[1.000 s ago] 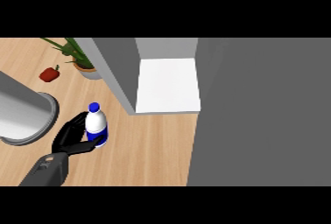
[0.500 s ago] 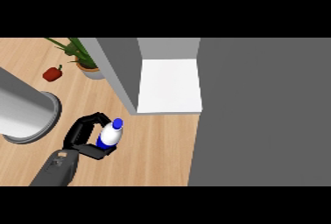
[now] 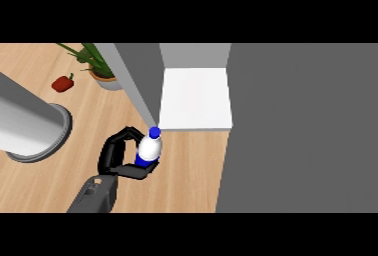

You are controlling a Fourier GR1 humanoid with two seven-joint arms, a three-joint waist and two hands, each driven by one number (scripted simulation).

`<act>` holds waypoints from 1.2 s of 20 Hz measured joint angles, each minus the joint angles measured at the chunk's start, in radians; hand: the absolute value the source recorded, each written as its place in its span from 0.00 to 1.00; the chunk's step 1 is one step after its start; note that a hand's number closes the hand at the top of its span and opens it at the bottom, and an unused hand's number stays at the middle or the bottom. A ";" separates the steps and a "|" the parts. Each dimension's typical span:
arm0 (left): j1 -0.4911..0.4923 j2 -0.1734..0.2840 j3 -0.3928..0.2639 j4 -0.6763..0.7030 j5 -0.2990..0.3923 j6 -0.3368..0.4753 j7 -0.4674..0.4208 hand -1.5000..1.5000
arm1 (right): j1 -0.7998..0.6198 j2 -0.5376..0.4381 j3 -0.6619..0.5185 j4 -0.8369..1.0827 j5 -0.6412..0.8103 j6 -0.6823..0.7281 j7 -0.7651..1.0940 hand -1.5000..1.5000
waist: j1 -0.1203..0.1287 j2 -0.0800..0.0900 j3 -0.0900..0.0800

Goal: Pick up the bottled water, place it into the cabinet and close the cabinet

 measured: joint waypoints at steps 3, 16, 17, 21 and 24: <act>0.027 -0.018 -0.090 -0.098 0.098 0.053 0.058 1.00 | 0.004 -0.001 0.006 0.001 0.001 -0.007 -0.003 0.00 | 0.001 -0.001 0.000; 0.004 -0.035 -0.454 -0.491 0.378 0.356 0.408 1.00 | 0.014 -0.012 0.035 -0.001 0.005 -0.031 -0.022 0.00 | -0.003 0.002 -0.001; -0.012 -0.035 -0.470 -0.493 0.395 0.382 0.419 1.00 | 0.027 -0.011 0.049 0.000 0.005 -0.034 -0.034 0.00 | -0.005 0.003 -0.001; -0.077 -0.035 -0.525 -0.513 0.412 0.487 0.482 1.00 | 0.028 -0.023 0.035 -0.002 0.005 -0.032 -0.032 0.00 | -0.007 0.004 -0.001; -0.128 -0.035 -0.551 -0.501 0.422 0.546 0.520 1.00 | 0.069 -0.035 0.040 -0.003 0.003 -0.024 -0.074 0.00 | -0.010 0.004 -0.001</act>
